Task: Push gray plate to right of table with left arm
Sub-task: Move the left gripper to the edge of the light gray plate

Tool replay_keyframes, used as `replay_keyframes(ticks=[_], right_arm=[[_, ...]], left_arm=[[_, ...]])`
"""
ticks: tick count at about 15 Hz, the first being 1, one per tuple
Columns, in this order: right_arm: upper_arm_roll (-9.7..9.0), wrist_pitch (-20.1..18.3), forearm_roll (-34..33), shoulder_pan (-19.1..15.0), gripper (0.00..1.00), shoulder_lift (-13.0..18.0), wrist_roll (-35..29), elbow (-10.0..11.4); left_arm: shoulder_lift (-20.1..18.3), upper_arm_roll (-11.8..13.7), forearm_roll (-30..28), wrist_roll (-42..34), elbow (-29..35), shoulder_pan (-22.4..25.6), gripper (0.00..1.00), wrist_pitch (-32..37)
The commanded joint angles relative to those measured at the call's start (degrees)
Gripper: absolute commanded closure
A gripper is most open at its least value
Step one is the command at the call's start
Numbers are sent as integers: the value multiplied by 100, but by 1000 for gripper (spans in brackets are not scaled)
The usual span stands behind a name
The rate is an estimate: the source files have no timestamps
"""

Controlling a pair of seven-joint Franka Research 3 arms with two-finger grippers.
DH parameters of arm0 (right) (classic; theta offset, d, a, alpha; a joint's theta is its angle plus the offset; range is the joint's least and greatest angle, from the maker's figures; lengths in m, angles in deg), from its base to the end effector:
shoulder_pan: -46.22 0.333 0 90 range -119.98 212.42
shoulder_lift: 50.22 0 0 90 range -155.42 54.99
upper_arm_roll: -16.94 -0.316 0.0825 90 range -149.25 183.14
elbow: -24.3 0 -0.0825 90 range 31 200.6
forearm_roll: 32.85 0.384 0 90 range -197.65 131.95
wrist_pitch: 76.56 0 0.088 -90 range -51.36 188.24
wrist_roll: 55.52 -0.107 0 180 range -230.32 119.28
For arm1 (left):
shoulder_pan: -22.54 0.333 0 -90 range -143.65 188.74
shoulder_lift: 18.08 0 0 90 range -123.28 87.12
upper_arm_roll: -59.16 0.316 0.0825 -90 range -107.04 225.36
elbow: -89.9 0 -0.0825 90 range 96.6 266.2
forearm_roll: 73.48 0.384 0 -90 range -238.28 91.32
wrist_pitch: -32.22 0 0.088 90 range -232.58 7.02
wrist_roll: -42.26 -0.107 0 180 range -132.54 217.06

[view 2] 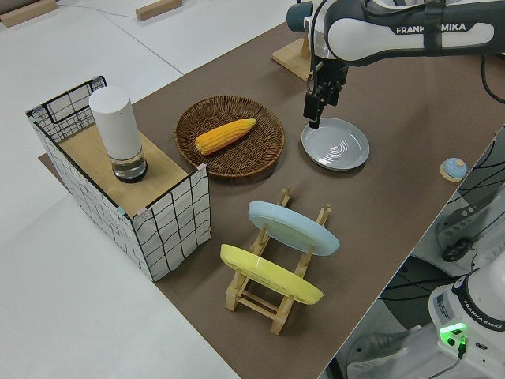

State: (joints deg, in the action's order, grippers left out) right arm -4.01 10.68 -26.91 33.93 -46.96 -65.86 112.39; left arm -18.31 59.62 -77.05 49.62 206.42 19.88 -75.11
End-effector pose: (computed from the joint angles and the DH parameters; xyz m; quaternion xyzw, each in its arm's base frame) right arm 0.5242 0.0980 0.6650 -0.9989 0.0112 -0.0120 0.0441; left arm 0.5318 -0.0252 0.4339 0.9949 0.0564 -0.0802 0.0223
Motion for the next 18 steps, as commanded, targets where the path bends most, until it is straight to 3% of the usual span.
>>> replay_keyframes(ticks=[1,5,11,18], right_arm=[[-23,-31,92,-37,5,-36,-12,-81],[-23,-31,92,-37,5,-36,-12,-81],[-23,-31,92,-37,5,-36,-12,-81],[-23,-31,92,-37,5,-36,-12,-81]], left_arm=[[22,25,67,-51,195,-23,13,-227],[31,25,41,-68,520,-15,13,-386],[40,25,-152,-68,1311,-23,13,-1202],[31,25,-337,-68,1567,-23,21,-1370]])
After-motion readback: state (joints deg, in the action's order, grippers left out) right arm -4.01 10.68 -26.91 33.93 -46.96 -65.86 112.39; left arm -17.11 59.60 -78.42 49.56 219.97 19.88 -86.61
